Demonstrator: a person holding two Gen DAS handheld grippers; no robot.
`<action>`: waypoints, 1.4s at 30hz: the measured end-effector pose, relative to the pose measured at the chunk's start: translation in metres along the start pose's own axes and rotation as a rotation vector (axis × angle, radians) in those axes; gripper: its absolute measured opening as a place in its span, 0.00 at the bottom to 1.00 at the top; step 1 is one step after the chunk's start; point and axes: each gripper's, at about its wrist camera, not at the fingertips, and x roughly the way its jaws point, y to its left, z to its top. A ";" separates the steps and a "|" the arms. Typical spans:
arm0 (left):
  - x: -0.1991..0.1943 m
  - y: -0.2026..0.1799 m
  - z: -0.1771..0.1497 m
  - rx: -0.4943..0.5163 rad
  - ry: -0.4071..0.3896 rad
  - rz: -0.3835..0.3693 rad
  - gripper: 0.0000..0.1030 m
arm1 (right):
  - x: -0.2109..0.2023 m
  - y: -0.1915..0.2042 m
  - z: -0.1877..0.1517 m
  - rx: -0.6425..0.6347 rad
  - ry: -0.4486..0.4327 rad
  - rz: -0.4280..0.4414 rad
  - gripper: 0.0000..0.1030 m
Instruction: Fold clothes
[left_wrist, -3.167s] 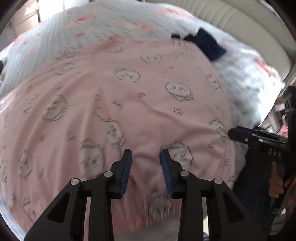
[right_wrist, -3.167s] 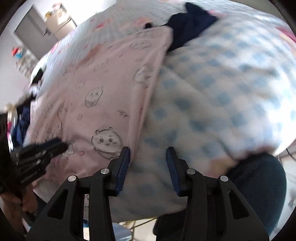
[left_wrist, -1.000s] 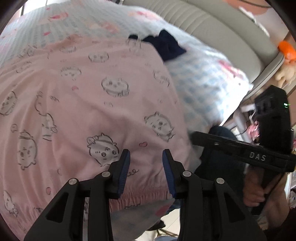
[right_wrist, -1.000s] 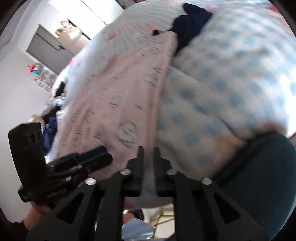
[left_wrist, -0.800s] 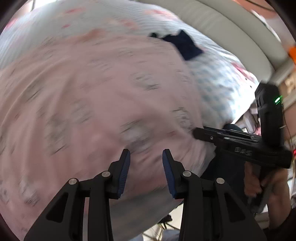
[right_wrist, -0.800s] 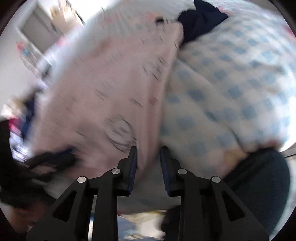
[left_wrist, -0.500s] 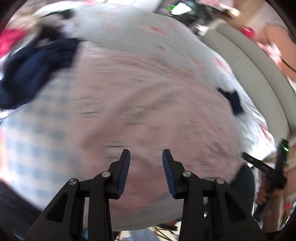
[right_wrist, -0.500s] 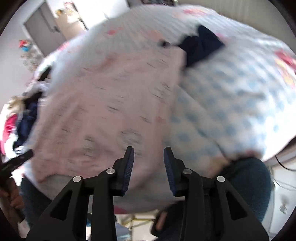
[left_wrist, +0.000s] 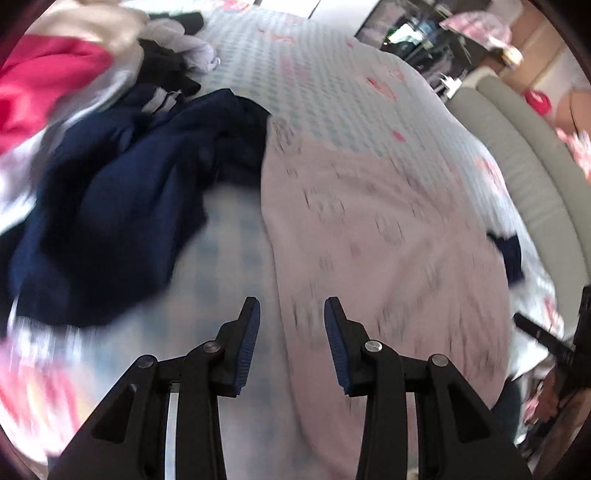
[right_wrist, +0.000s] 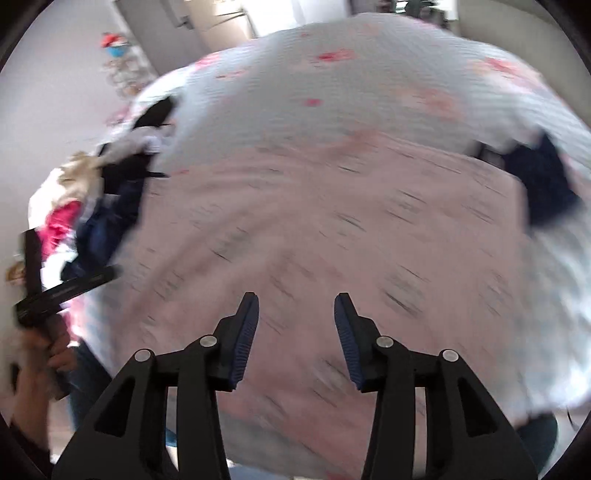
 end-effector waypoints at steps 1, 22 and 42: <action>0.010 0.003 0.012 -0.010 0.001 0.002 0.39 | 0.014 0.017 0.008 -0.021 0.018 0.023 0.42; 0.084 -0.013 0.090 0.119 0.018 0.172 0.06 | 0.129 0.067 0.044 -0.123 0.152 0.051 0.50; -0.032 -0.046 -0.092 0.195 -0.046 0.050 0.21 | 0.037 0.011 -0.079 0.087 0.013 0.078 0.51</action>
